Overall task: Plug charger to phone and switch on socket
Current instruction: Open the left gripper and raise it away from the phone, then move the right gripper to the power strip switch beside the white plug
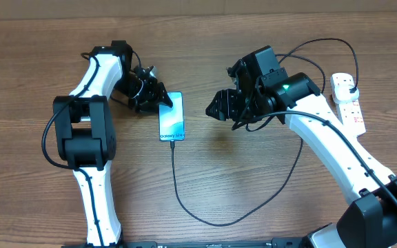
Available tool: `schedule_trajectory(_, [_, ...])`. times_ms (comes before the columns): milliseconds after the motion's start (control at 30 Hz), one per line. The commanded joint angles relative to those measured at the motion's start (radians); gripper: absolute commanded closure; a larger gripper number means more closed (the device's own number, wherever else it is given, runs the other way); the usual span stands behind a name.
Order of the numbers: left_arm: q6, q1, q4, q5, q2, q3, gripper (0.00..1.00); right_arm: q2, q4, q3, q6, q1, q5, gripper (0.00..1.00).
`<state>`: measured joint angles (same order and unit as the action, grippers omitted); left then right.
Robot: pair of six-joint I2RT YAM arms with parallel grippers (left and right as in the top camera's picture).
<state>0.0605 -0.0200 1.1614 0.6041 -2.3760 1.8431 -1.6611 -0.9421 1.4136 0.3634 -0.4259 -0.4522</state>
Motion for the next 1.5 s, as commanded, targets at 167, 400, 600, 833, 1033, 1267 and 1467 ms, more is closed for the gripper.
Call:
schedule_trajectory(167, [0.034, 0.014, -0.044, -0.401, -0.1, -0.039, 0.36, 0.032, -0.026, 0.013, -0.054, 0.002, 0.026, 0.38])
schedule_trajectory(400, [0.034, 0.015, -0.012, -0.405, 0.01, 0.027, 0.31, 0.069, -0.08, 0.016, -0.058, 0.078, 0.026, 0.42])
schedule_trajectory(600, [0.033, 0.015, 0.021, -0.404, 0.206, 0.11, 0.27, 0.171, -0.147, 0.016, -0.089, 0.304, 0.026, 0.46])
schedule_trajectory(833, [0.033, 0.014, 0.02, -0.405, 0.359, 0.111, 0.0, 0.232, -0.159, 0.015, -0.104, 0.682, -0.025, 0.5])
schedule_trajectory(1033, [0.033, 0.014, 0.019, -0.405, 0.36, 0.11, 0.0, 0.229, -0.157, 0.014, -0.138, 0.962, -0.15, 0.5])
schedule_trajectory(1267, [0.033, 0.014, 0.019, -0.405, 0.36, 0.11, 0.0, 0.229, -0.186, 0.014, -0.212, 1.143, -0.205, 0.5])
schedule_trajectory(1467, [0.033, 0.014, 0.019, -0.405, 0.36, 0.11, 0.01, 0.229, -0.216, 0.014, -0.235, 1.239, -0.209, 0.5])
